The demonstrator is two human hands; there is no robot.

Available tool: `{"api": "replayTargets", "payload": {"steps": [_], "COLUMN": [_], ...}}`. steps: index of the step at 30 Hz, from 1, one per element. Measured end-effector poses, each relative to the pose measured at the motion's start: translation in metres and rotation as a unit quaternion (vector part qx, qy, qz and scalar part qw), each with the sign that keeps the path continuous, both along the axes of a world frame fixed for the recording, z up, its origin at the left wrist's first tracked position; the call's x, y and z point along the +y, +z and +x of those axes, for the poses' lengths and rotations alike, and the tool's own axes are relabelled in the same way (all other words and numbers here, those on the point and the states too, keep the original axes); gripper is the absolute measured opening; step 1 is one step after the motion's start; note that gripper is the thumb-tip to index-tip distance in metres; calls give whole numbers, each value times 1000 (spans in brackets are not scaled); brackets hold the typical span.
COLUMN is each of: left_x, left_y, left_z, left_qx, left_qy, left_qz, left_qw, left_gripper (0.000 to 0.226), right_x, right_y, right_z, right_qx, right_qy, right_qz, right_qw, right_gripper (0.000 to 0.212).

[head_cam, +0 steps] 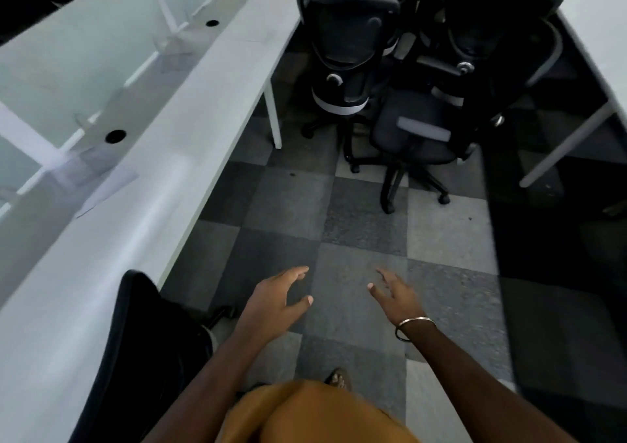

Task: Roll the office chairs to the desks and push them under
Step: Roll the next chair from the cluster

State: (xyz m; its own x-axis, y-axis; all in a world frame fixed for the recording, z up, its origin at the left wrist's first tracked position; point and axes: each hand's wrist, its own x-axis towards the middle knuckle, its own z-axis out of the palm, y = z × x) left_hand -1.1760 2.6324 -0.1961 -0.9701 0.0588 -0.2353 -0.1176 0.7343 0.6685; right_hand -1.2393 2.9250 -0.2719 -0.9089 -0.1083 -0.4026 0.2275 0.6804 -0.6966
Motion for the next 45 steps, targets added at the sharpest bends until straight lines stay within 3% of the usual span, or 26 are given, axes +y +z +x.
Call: {"api": "replayTargets", "payload": {"steps": [8,23,30,37,45], "left_x": [12,25,51,118,227], "left_y": [-3,-9,-7,-18,-11], "left_z": [-92,-365,-452,-533,-621], "left_qx": [-46,-57,-56,-68,-75], "left_qy": [-22,-161,-194,-220,-186], "left_qz": [13,25,25,18,15], "left_qw": [999,985,979,973,980], "left_gripper": [46,44,43,43,43], "right_x": [41,64,74,162,329], "right_y": [-1,16,18,16,54], "right_z": [-79,-283,-335,-426,-622], "right_qx": [-21,-1,13,0,101], "right_qy": [-82,-160,-184,-221,-359], "right_qz": [-28,19,22,26,-7], "right_qw": [996,987,983,975,928], "right_gripper": [67,61,55,56,71]}}
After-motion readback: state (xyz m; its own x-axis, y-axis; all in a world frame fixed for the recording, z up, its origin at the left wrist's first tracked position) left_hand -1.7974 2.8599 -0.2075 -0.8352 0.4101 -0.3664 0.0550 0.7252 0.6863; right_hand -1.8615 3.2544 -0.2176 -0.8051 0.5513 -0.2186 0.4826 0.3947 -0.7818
